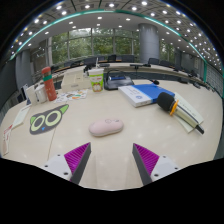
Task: Arrange mouse
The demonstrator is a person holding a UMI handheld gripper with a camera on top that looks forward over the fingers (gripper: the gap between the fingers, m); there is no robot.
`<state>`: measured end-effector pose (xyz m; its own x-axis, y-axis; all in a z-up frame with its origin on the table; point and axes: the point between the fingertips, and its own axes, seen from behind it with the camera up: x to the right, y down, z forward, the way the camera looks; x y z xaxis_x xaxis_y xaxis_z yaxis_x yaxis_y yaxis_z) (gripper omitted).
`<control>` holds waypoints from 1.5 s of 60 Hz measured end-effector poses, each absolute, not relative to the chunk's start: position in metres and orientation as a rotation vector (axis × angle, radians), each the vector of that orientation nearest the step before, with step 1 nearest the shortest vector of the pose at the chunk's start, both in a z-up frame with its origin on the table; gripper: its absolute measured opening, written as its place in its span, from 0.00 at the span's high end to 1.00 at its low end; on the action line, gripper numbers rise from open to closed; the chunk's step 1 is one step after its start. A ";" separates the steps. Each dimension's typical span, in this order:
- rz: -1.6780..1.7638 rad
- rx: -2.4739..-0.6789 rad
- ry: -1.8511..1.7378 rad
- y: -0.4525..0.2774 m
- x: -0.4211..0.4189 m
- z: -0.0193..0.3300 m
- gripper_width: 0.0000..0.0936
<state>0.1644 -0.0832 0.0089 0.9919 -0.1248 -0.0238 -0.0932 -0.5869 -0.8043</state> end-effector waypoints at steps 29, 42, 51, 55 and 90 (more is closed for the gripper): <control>-0.078 -2.218 0.067 0.034 0.128 -0.011 0.09; -0.072 -2.222 0.068 0.060 0.123 -0.011 0.25; -0.081 -2.224 0.048 0.065 0.121 -0.012 0.49; -0.089 -2.229 0.039 0.066 0.121 -0.011 0.55; 0.019 -2.046 -0.050 0.082 0.011 0.139 0.65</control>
<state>0.0106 0.0824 0.1385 0.9990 0.0437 0.0081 0.0272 -0.4570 -0.8891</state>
